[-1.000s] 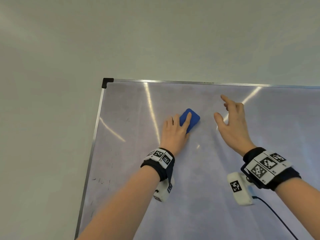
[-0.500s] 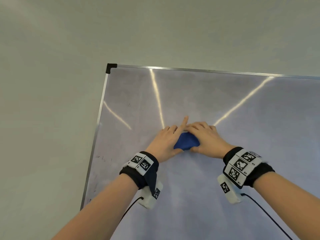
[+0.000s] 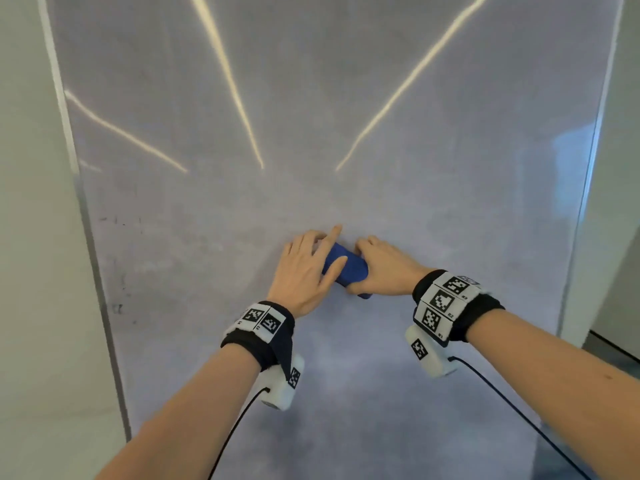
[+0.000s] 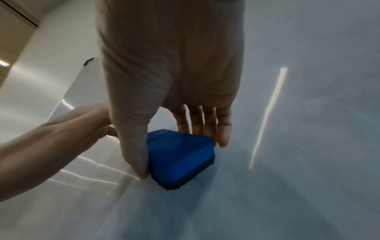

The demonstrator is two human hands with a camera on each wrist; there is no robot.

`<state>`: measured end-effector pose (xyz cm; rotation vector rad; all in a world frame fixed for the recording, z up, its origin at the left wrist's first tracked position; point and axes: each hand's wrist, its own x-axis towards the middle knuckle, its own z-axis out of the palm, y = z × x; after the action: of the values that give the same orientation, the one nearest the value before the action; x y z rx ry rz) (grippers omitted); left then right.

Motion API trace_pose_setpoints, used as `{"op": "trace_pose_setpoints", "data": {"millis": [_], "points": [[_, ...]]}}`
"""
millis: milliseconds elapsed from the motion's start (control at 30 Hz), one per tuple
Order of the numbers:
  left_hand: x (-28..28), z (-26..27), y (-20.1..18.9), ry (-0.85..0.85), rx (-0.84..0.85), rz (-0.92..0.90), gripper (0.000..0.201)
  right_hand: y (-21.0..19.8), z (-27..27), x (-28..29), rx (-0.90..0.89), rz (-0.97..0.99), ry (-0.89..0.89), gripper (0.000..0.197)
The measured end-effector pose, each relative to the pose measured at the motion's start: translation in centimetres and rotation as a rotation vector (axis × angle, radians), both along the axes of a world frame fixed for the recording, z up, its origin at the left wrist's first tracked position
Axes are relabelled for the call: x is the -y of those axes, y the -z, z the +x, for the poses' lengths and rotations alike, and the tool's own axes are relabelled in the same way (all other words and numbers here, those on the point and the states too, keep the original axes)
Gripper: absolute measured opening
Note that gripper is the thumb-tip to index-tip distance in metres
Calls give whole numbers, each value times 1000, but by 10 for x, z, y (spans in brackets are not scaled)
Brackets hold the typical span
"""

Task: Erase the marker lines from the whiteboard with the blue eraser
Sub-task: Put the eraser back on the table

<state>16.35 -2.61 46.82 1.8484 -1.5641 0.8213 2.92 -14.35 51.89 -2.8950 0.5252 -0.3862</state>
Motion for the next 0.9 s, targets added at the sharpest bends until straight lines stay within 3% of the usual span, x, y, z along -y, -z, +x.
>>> {"op": "trace_pose_setpoints", "data": {"millis": [100, 267, 400, 567, 633, 667, 733, 767, 900], "points": [[10, -27, 55, 10, -166, 8, 55, 52, -19, -4, -73, 98, 95, 50], [13, -72, 155, 27, -310, 196, 53, 155, -56, -11, -240, 286, 279, 54], [7, -102, 228, -27, -351, 438, 39, 227, -80, -15, -345, 409, 319, 34], [7, -138, 328, -106, -416, 731, 37, 329, -106, -26, -490, 456, 281, 29], [6, -151, 363, -138, -448, 781, 37, 368, -123, -31, -541, 433, 288, 17], [5, -158, 383, -142, -468, 807, 36, 392, -134, -35, -572, 433, 314, 22], [2, -167, 413, -134, -503, 846, 36, 438, -151, -40, -632, 468, 417, 58], [0, -172, 429, -129, -513, 868, 36, 461, -158, -42, -643, 481, 445, 66], [-7, -183, 481, -117, -555, 899, 35, 528, -182, -53, -666, 498, 482, 73]]}}
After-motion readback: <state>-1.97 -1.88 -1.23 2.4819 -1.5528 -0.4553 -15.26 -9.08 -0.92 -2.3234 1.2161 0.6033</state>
